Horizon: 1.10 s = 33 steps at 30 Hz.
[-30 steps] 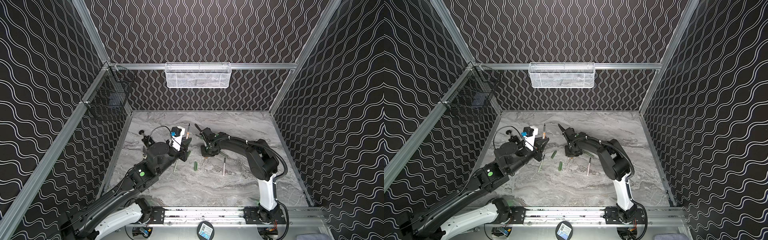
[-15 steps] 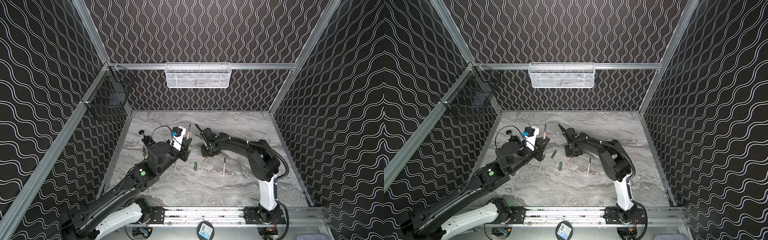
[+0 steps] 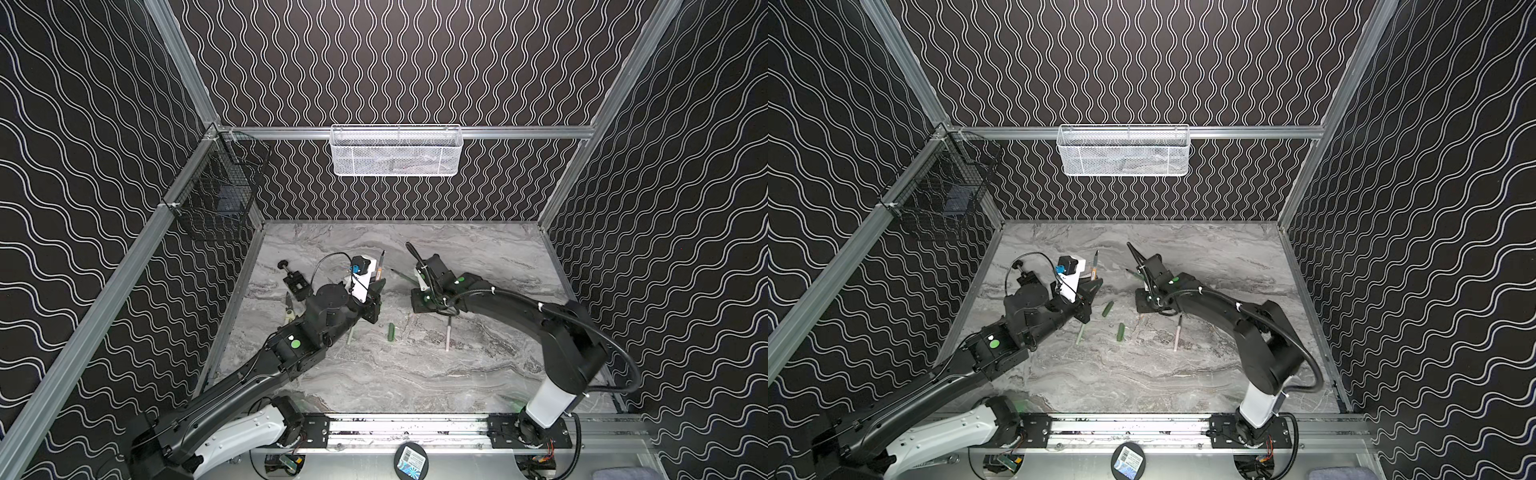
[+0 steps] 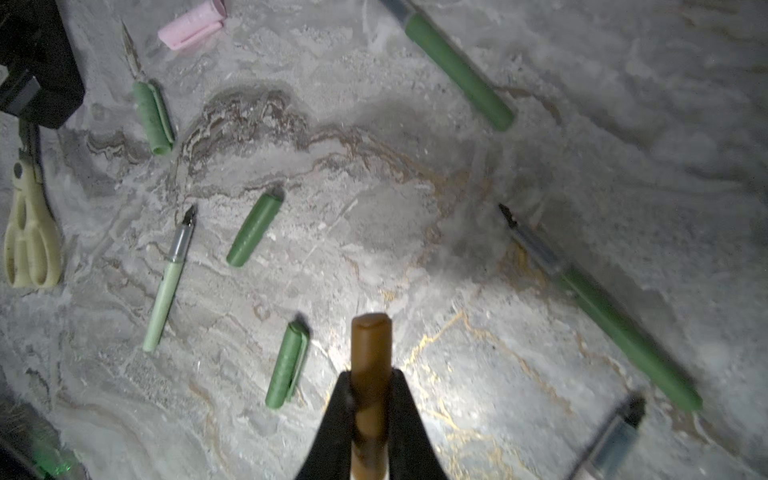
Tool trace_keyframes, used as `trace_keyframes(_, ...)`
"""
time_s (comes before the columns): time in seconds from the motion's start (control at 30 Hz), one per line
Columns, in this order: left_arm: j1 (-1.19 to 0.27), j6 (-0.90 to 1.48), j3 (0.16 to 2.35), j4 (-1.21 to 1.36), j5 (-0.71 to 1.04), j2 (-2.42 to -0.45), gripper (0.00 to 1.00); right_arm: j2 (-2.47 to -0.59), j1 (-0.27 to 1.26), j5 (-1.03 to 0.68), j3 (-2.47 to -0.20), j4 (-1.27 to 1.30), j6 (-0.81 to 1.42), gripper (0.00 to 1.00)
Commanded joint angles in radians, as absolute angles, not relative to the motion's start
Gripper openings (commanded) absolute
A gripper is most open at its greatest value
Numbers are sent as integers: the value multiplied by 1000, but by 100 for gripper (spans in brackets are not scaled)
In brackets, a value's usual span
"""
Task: Insert the pens into the pen caps
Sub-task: 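Lift the orange cap with the right gripper toward the left gripper's pen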
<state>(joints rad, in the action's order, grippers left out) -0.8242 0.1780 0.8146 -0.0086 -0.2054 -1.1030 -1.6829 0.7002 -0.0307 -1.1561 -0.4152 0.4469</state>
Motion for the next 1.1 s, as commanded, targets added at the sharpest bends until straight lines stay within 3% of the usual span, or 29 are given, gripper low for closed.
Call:
trace_keyframes(0.0, -836, 179, 812, 43, -207, -1121, 0, -1613, 705, -1, -1086, -315, 497, 9)
trace_keyframes(0.63, -854, 167, 799, 169, 54, -1184, 0, -1181, 712, 127, -919, 30, 343, 9)
trace_keyframes(1.07, -855, 166, 756, 285, 177, -1192, 0, -1004, 712, 2, -812, 477, 354, 10)
